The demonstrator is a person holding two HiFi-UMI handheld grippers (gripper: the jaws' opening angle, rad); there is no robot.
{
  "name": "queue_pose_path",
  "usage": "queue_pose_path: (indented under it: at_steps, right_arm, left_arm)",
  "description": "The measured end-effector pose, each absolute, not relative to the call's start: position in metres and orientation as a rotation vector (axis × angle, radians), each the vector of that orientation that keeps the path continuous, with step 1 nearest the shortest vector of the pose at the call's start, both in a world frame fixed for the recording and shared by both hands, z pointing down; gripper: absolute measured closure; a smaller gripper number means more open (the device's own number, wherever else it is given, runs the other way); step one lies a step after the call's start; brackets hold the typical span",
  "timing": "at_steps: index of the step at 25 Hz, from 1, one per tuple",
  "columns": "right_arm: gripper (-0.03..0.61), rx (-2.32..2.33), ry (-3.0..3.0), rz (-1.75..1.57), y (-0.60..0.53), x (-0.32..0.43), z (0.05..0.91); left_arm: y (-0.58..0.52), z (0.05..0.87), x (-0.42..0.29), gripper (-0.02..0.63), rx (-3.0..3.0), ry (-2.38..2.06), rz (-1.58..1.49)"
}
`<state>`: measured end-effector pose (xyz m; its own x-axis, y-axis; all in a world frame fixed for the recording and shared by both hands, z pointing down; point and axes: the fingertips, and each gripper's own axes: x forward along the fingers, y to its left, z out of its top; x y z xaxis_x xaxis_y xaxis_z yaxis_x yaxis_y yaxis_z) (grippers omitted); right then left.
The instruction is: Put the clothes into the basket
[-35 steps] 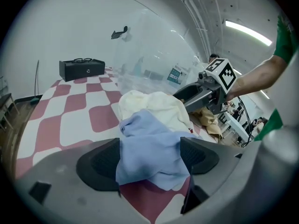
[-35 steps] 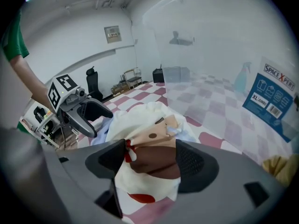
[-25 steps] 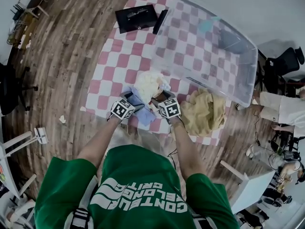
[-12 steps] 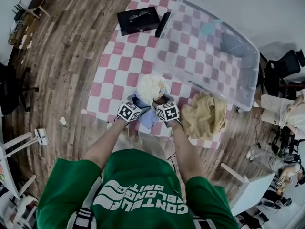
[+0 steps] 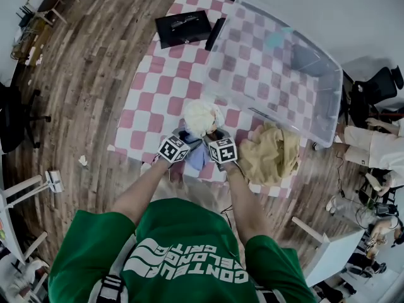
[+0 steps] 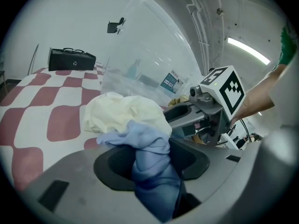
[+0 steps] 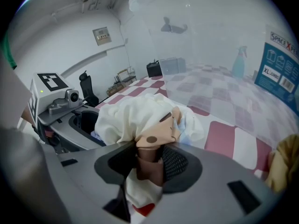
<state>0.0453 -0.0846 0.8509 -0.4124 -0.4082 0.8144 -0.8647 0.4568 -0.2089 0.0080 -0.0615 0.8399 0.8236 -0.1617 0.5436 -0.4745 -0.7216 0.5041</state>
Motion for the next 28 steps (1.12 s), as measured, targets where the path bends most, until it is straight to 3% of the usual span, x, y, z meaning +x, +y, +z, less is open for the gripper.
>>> queue_pose_path:
  at_steps: [16, 28]
  right_arm:
    - [0.449, 1.113, -2.134, 0.767, -0.081, 0.021, 0.802]
    - [0.451, 1.058, -2.348, 0.54, -0.11, -0.04, 0.717]
  left_arm:
    - [-0.06, 0.796, -0.011, 0.422, 2.461, -0.506, 0.512]
    - [-0.084, 0.714, -0.069, 0.426, 2.614, -0.716, 0.425]
